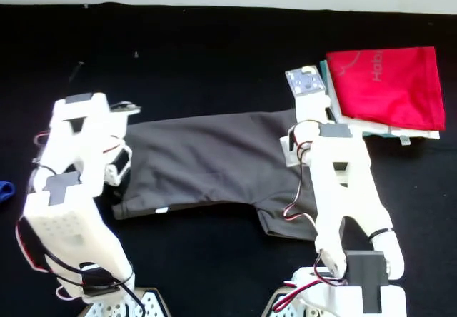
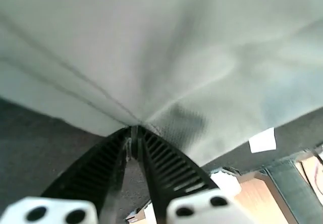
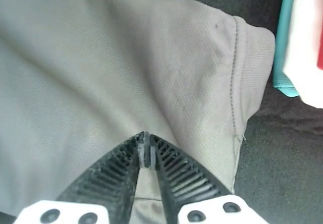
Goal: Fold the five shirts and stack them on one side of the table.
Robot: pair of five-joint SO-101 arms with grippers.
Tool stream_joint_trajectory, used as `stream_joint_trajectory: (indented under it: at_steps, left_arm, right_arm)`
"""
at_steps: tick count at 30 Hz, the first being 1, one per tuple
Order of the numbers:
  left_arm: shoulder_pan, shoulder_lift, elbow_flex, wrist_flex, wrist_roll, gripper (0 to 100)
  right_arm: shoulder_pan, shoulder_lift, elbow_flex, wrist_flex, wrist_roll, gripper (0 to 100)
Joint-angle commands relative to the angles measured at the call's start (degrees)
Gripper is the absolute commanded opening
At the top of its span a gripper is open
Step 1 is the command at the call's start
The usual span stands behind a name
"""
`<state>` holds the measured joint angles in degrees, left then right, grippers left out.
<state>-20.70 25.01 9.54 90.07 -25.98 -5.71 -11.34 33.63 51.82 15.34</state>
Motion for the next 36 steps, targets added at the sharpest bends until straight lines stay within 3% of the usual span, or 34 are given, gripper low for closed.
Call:
stream_joint_trajectory:
  at_steps: [1,8,12,18,27,31,36]
  left_arm:
    - [-3.82,-3.30,-3.74,3.78,-0.88,1]
    - [-4.44,-16.04,-17.98,10.81,-0.44,1]
    - [0.75,-16.92,-19.47,9.85,6.15,1]
    - [7.78,-5.76,-19.82,-0.09,13.80,1]
    - [5.58,11.03,-21.93,-9.93,14.59,1]
    - [0.57,17.98,-32.92,-8.26,14.07,1]
    - [-1.19,29.76,-52.18,0.70,4.92,1]
  right_arm:
    - [0.66,-0.04,-2.59,-0.84,-0.35,0.6]
    - [0.84,-0.04,-2.07,-3.91,-0.62,0.6]
    - [0.57,-0.04,-2.51,-3.82,-0.62,0.6]
    - [0.66,0.04,-1.98,-2.77,-0.62,0.6]
    - [0.84,0.31,-1.98,0.66,-0.62,0.6]
    - [0.57,5.76,-3.56,-0.31,-0.62,0.6]
    - [0.57,18.07,-16.13,3.56,-0.70,0.6]
